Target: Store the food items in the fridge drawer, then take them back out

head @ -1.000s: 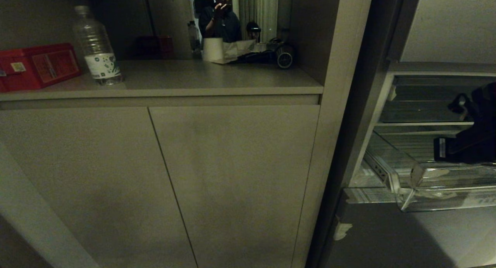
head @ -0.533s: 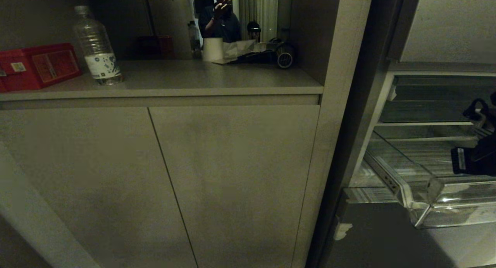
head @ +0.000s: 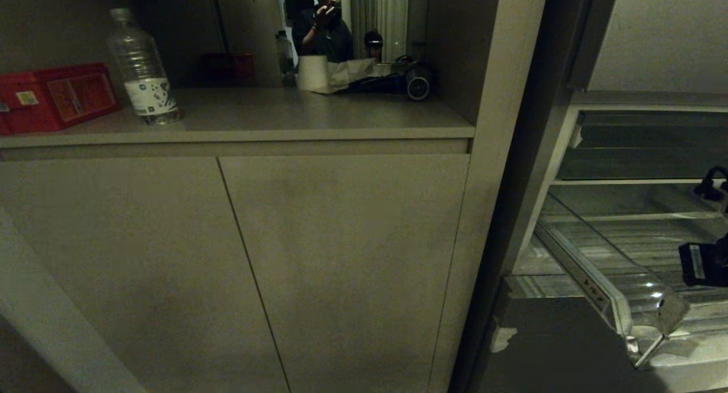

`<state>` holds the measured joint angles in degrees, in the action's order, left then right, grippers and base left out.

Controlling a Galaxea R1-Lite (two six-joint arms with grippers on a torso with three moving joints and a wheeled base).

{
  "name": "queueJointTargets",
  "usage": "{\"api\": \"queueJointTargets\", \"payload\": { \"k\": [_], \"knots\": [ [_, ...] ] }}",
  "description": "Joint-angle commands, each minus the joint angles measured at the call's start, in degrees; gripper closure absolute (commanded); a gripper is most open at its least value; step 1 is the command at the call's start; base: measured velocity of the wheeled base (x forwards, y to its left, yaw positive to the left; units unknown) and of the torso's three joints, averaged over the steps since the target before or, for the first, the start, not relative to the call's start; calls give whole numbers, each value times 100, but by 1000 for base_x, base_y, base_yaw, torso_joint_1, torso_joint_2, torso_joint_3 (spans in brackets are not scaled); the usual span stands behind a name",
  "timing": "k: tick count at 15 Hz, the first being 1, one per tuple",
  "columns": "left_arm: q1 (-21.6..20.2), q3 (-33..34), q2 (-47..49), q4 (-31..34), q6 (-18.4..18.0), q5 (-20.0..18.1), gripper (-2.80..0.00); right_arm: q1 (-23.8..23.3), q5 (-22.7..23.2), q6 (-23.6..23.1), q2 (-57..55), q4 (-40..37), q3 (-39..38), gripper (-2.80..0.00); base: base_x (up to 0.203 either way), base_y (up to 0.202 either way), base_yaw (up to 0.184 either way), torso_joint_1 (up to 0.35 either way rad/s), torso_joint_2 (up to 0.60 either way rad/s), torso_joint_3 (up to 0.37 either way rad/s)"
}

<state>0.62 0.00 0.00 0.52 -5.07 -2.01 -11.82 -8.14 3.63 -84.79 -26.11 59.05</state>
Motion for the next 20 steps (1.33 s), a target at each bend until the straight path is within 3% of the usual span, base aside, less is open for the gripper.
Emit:
{"api": "queueJointTargets", "payload": {
  "k": [1,6,12,16,20],
  "knots": [
    [-1,0,6,0,-3,-2,0,-23,-12,9,309,-61,-296,0,0,0,0,0,0,0],
    [-1,0,9,0,-3,-2,0,-22,-14,23,561,13,-454,0,0,0,0,0,0,0],
    [-1,0,9,0,-3,-2,0,176,64,-158,208,2148,-315,0,0,0,0,0,0,0],
    [-1,0,9,0,-3,-2,0,207,481,-140,254,2626,-422,0,0,0,0,0,0,0],
    [-1,0,9,0,-3,-2,0,222,741,-120,1407,2771,-1004,0,0,0,0,0,0,0]
  ]
}}
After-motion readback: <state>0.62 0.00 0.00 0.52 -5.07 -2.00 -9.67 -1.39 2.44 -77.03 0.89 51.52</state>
